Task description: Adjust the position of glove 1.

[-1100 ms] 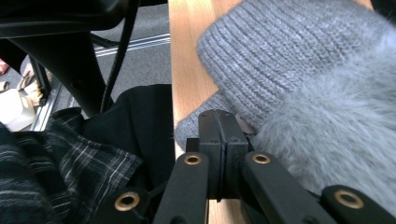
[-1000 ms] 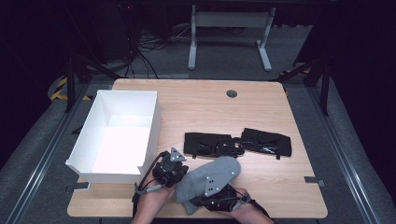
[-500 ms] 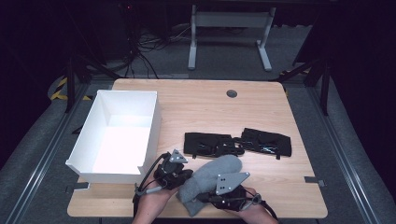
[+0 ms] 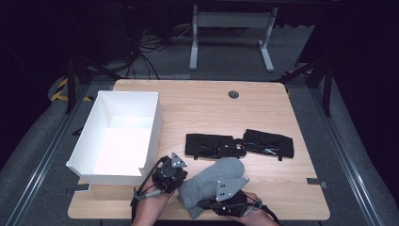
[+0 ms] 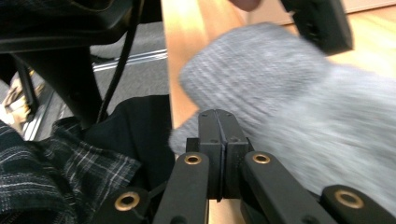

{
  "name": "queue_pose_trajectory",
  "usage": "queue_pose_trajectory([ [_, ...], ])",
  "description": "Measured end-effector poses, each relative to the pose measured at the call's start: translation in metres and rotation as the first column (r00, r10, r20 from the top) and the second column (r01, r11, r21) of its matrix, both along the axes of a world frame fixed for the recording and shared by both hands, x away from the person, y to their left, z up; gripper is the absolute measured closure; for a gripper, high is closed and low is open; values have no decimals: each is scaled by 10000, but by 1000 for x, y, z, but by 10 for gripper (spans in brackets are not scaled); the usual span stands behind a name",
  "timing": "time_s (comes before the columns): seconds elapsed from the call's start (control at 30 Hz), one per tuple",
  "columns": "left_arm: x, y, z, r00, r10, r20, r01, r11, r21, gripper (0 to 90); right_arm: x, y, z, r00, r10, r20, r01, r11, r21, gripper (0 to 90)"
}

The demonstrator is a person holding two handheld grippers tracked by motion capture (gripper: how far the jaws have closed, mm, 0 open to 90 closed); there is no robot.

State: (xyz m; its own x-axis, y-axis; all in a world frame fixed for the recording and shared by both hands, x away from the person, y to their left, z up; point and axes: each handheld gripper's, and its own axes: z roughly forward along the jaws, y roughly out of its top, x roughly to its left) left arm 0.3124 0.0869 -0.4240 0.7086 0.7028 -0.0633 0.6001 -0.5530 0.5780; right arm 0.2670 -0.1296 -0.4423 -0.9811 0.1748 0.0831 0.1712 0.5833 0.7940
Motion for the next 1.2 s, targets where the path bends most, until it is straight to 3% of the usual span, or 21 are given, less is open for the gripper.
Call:
queue_pose_trajectory([
  [0.03,1,1,-3,9994,-112,-323,110,9999,-55,900,-1,3,-1,10000,71,2,-71,9999,-99,900],
  [0.1,1,1,-5,9986,-81,-519,80,10000,-20,900,-2,10,-5,9998,195,25,-194,9994,-288,900],
  [0.17,2,3,-4,9978,-124,-656,104,9995,-314,900,-2,13,-7,9997,242,2,-242,9990,-384,900],
  [0.33,1,5,-2,9943,-327,-1018,236,9957,-893,900,-2,9,-2,9995,25,301,-22,10000,-83,900],
  [0.57,-6,5,3,9929,-628,-1009,487,9895,-1364,900,-5,-3,5,9988,-222,437,209,9993,308,900],
  [0.83,-3,5,-3,9936,-449,-1035,344,9943,-1008,900,-2,-7,1,9991,-207,359,210,9998,-70,900],
  [1.0,-1,5,-8,9921,-441,-1176,353,9965,-755,900,-5,-6,-10,9999,-53,111,63,9951,-983,900],
  [1.2,-2,5,-6,9912,-523,-1220,413,9949,-916,900,-2,-8,-5,9986,-423,321,437,9981,-423,900],
])
